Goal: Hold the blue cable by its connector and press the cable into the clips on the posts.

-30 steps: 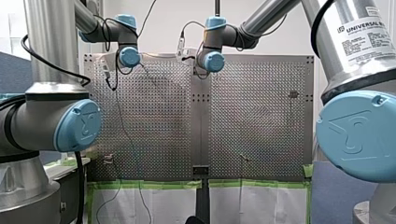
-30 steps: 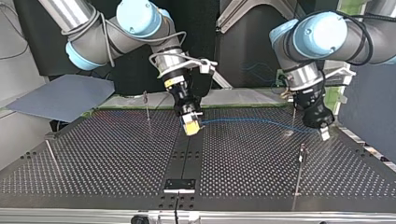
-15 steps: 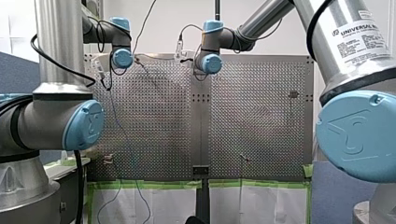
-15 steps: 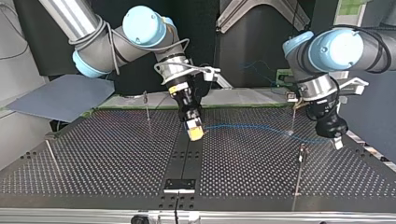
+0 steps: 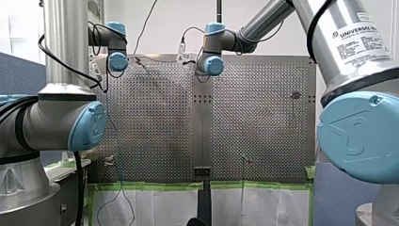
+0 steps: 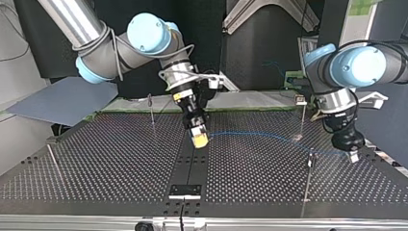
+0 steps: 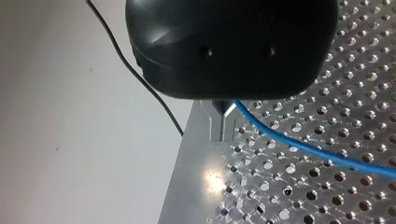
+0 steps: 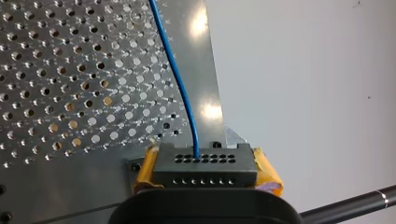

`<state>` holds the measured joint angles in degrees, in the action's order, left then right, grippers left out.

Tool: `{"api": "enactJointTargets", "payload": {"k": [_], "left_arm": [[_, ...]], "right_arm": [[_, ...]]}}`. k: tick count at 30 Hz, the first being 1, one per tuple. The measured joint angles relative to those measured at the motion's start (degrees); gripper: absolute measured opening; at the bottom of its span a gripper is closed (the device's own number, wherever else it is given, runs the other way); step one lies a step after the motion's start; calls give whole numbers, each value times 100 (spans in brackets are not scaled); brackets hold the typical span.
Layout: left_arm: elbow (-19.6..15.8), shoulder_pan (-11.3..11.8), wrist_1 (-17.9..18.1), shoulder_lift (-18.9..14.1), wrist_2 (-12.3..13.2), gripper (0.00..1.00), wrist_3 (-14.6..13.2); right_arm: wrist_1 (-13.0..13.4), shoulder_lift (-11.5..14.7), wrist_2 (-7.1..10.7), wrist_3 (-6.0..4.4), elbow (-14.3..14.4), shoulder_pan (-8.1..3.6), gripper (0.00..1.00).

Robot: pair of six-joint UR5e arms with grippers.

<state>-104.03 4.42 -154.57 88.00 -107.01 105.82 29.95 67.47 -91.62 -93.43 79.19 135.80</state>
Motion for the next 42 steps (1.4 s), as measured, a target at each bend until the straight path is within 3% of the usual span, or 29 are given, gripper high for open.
{"api": "enactJointTargets", "payload": {"k": [6, 23, 42], "left_arm": [[102, 12, -11, 122, 229, 0, 0], [507, 80, -53, 436, 387, 0, 96], [1187, 148, -248, 989, 609, 0, 257]], "right_arm": [[-4, -10, -7, -2, -2, -29, 0], [0, -92, -19, -2, -3, -184, 0], [8, -214, 2, -20, -187, -522, 0]]}}
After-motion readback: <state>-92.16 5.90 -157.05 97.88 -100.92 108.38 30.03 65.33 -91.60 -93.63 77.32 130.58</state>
